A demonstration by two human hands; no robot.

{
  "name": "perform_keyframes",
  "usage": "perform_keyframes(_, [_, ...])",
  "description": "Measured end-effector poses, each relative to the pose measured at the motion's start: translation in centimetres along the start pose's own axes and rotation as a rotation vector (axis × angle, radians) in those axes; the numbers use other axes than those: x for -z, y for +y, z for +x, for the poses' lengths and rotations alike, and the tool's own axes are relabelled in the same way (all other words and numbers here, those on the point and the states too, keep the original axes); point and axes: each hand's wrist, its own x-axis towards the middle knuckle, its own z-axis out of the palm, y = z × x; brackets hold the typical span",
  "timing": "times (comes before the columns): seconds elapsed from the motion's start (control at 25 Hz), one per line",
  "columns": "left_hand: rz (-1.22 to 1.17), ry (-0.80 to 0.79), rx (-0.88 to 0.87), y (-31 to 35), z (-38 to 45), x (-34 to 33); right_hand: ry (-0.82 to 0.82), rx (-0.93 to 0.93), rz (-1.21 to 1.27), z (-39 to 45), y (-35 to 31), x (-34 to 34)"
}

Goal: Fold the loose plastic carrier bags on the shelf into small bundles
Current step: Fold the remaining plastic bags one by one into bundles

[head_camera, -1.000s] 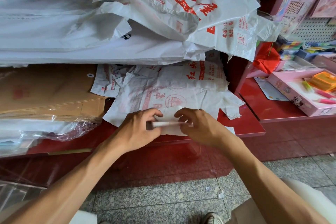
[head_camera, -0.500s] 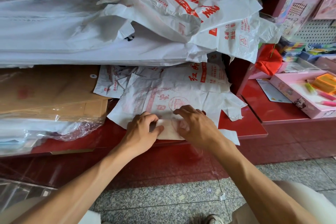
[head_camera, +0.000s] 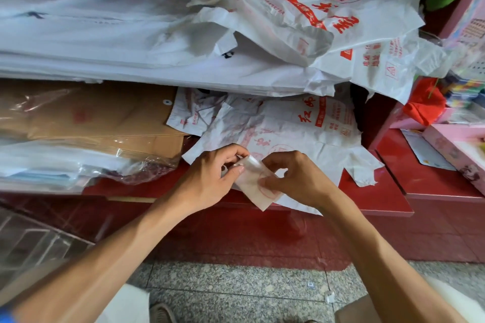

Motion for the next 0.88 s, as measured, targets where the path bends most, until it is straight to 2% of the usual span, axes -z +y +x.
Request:
perform_keyframes(0.08, [0.096, 0.002, -0.011, -0.3, -1.6, 2.1, -0.028, 0.051, 0.022, 0.9, -1.9, -1.3])
perform_keyframes(0.16, [0.323, -0.008, -0.015, -1.2, -3.2, 4.9, 0.006, 0.062, 0.119, 1.6, -3.9, -2.5])
perform_keyframes(0.28, [0.53, -0.017, 0.159, -3.8, -7.5, 11.3, 0.018, 0.083, 0.317, 3.1, -8.1, -5.4])
perform_keyframes(0.4, [0.696, 0.042, 0.316, -7.2, -14.3, 17.1, -0.041, 0.1, 0.472, 4.7, -12.8, -9.9])
perform_keyframes(0.68, [0.799, 0.278, 0.594, -10.6, -32.0, 22.7, -0.288, 0.076, 0.679, 7.3, -24.7, -22.4])
perform_keyframes(0.88, [0.947, 0.416, 0.763, -12.1, -39.0, 25.3, -0.431, 0.079, 0.791, 7.1, -32.8, -29.5])
